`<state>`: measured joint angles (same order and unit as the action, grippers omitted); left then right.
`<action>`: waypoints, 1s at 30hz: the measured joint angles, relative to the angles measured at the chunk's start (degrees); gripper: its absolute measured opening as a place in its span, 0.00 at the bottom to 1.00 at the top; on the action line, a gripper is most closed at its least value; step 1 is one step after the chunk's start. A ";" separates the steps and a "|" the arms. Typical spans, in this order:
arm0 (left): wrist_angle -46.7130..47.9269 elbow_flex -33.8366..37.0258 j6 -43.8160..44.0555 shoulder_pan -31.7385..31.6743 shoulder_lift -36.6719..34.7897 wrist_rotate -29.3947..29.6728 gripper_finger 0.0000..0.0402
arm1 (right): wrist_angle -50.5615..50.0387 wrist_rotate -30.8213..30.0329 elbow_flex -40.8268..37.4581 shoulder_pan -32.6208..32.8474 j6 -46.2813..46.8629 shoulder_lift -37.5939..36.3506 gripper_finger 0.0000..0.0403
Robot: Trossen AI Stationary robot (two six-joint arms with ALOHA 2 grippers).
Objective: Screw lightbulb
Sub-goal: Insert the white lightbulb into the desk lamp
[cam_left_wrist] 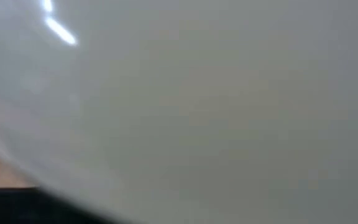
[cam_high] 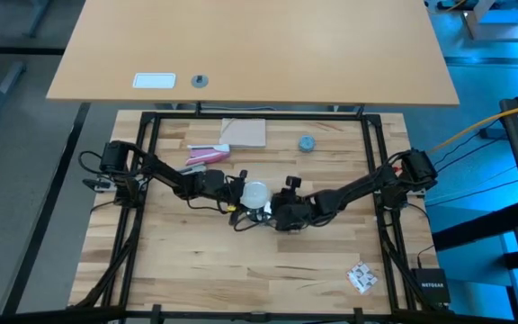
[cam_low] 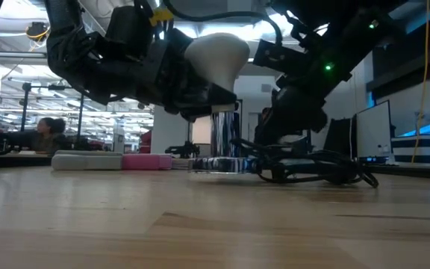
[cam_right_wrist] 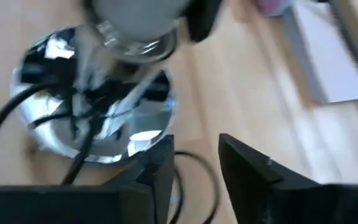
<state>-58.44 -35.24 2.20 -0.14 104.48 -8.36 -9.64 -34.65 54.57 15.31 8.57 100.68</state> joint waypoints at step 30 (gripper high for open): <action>29.13 0.28 -6.67 -3.63 -23.17 0.08 0.38 | 5.16 5.75 0.02 0.02 -3.72 -0.02 0.37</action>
<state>-29.31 -34.96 -4.47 -3.77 81.31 -8.28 -4.48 -28.90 54.59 15.33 4.84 100.66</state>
